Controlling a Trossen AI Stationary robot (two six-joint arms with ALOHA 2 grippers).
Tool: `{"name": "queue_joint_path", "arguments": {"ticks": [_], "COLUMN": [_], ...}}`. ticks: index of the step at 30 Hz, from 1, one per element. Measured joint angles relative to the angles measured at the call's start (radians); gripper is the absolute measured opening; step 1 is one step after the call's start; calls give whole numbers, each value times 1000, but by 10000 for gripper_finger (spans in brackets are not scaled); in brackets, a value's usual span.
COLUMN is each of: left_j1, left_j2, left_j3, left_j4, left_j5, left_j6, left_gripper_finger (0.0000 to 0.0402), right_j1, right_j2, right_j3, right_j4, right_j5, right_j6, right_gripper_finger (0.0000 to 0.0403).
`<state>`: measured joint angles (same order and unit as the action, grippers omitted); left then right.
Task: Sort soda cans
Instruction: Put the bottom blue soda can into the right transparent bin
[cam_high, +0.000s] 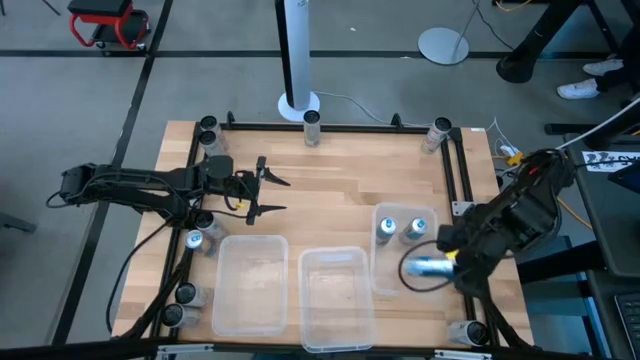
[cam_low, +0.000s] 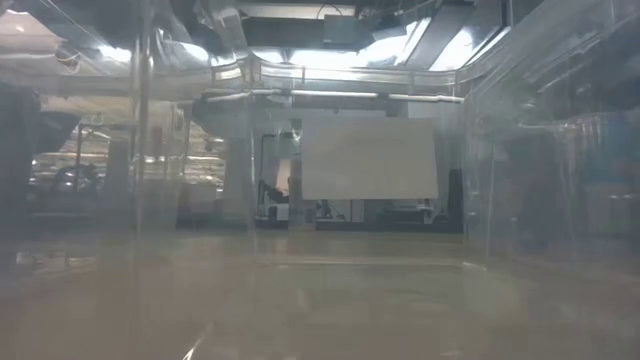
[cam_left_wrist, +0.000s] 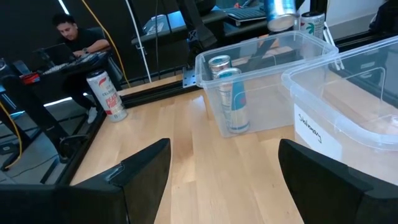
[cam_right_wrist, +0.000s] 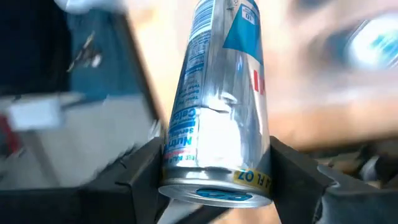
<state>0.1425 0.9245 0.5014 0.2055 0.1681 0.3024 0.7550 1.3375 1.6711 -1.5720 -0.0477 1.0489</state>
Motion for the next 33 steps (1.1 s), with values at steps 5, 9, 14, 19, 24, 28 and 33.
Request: {"name": "queue_joint_path", "arguments": {"ticks": [5, 9, 14, 19, 24, 28, 33], "left_j1": [0, 0, 0, 0, 0, 0, 0], "left_j2": [0, 0, 0, 0, 0, 0, 0], "left_j3": [0, 0, 0, 0, 0, 0, 0], "left_j4": [-2, -1, 1, 1, 1, 1, 1], "left_j5": [0, 0, 0, 0, 0, 0, 0], "left_j6": [0, 1, 2, 1, -4, -7, -8], "left_gripper_finger": [288, 288, 288, 288, 288, 288, 288], "right_j1": [-65, -144, -253, -337, -388, -428, -465], "right_j2": [9, 26, 51, 75, 101, 127, 173], "right_j3": [-6, -42, -121, -209, -290, -329, -332], "right_j4": [4, 0, 1, 1, 2, 1, 3], "right_j5": [166, 170, 75, -44, -141, -155, -147], "right_j6": [-216, -386, -593, -733, -798, -858, -936], "right_gripper_finger": [231, 231, 231, 231, 231, 231, 231]}}
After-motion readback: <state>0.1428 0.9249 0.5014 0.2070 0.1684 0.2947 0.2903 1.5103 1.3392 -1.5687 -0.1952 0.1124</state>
